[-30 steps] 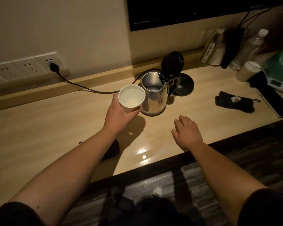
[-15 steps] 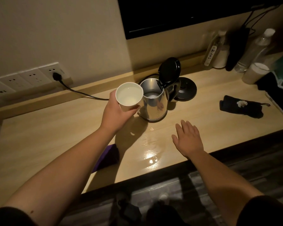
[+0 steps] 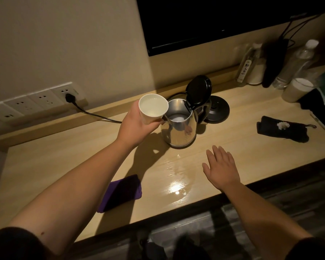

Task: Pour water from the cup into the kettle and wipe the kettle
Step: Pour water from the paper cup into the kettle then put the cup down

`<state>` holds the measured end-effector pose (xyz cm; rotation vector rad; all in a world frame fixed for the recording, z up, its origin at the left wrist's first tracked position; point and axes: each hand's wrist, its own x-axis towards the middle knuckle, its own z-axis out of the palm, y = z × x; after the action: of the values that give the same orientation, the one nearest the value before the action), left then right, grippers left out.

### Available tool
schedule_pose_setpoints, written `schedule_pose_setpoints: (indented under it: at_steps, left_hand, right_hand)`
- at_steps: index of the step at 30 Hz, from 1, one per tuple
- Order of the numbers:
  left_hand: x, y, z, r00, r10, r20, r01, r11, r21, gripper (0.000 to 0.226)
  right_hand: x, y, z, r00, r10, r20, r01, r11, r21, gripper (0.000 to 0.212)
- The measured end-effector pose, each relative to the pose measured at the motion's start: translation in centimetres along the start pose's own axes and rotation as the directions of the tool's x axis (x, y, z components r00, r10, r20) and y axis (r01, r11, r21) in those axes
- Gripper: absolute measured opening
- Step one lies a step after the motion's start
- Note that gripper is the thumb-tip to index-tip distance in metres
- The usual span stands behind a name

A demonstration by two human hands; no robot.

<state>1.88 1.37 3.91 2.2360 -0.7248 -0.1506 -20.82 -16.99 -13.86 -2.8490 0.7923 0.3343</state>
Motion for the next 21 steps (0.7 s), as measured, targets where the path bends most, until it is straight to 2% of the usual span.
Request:
schedule_pose_setpoints:
  at_steps: [21]
  left_hand:
    - [3.3, -0.6, -0.5, 0.984, 0.087, 0.153, -0.116, 0.973, 0.198, 0.078]
  right_hand:
    - [0.1, 0.0, 0.2, 1.0, 0.011, -0.019, -0.01, 0.999, 0.039, 0.079]
